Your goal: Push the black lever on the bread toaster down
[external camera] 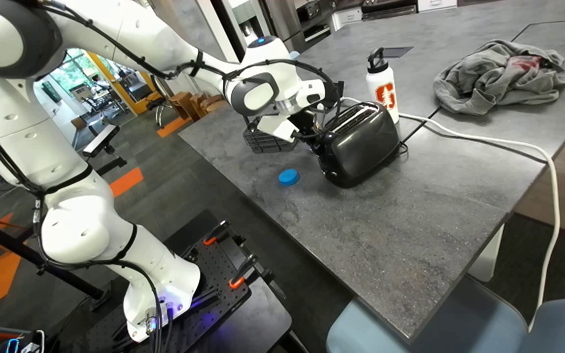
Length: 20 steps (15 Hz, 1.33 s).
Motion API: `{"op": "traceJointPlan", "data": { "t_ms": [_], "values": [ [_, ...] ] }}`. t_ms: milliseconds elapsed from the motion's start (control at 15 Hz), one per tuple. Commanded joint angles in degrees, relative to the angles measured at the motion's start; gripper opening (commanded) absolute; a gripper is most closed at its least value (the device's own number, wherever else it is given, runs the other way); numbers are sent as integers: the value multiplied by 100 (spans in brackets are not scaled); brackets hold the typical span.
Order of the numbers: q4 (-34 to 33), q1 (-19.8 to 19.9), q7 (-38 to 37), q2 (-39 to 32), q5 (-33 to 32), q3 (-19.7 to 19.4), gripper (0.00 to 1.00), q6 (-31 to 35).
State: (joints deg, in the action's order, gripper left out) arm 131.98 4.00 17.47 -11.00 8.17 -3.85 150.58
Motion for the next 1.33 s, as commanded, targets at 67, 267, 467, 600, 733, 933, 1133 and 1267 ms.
{"op": "traceJointPlan", "data": {
  "t_ms": [67, 267, 467, 600, 733, 933, 1133, 1267],
  "values": [
    [-186, 129, -150, -266, 25, 114, 0, -133],
    [-241, 154, -124, -449, 40, 150, 0, -86],
    [-342, 184, -141, -656, 24, 172, 0, -71],
    [-397, 207, -146, -775, 16, 190, 0, -62],
    [-442, 216, -157, -871, -1, 199, 0, -40],
    [-478, 212, -183, -960, -26, 197, 0, -8],
    [-500, 199, -248, -1058, -57, 178, 0, 35],
    [-451, 177, -320, -1013, -88, 171, 0, 68]
  ]
}}
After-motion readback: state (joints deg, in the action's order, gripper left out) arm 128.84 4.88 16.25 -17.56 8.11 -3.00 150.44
